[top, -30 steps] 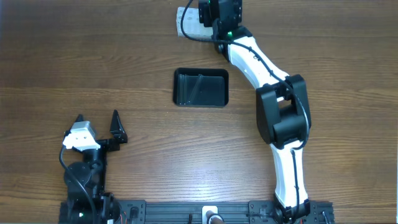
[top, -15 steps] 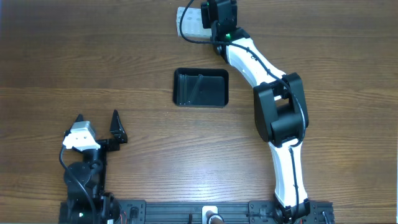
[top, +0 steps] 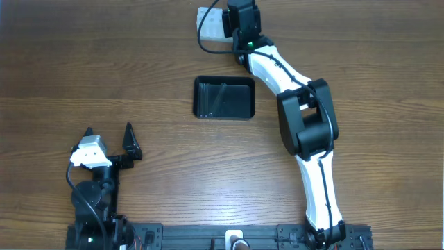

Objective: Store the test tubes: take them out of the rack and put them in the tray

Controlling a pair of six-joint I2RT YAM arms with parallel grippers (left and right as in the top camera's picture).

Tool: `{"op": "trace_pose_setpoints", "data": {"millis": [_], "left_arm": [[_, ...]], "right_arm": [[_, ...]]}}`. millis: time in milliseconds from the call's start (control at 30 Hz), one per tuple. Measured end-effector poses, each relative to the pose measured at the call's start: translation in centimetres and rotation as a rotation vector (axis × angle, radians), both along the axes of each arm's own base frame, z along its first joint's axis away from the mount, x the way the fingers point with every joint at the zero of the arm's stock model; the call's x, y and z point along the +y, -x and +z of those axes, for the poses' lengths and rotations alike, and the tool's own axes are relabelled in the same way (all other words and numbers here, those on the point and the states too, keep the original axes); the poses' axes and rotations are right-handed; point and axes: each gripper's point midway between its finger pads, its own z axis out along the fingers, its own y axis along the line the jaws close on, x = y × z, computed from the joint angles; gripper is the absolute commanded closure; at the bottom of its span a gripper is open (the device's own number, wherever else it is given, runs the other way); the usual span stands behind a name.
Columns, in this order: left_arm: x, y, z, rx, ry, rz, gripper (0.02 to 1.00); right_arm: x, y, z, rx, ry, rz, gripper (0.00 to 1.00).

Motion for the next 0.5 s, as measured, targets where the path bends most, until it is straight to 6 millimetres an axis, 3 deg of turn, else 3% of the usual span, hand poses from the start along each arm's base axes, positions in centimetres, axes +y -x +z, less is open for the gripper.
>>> {"op": "trace_pose_setpoints", "data": {"millis": [167, 400, 500], "left_arm": [[0.00, 0.00, 0.00, 0.000, 0.000, 0.000, 0.020], [0.00, 0.00, 0.00, 0.000, 0.000, 0.000, 0.020], [0.00, 0.00, 0.00, 0.000, 0.000, 0.000, 0.020]], "right_arm": [[0.07, 0.02, 0.01, -0.001, 0.008, 0.005, 0.570], [0.09, 0.02, 0.02, -0.002, 0.020, 0.011, 0.759], [0.03, 0.02, 0.02, -0.002, 0.022, 0.008, 0.794]]}}
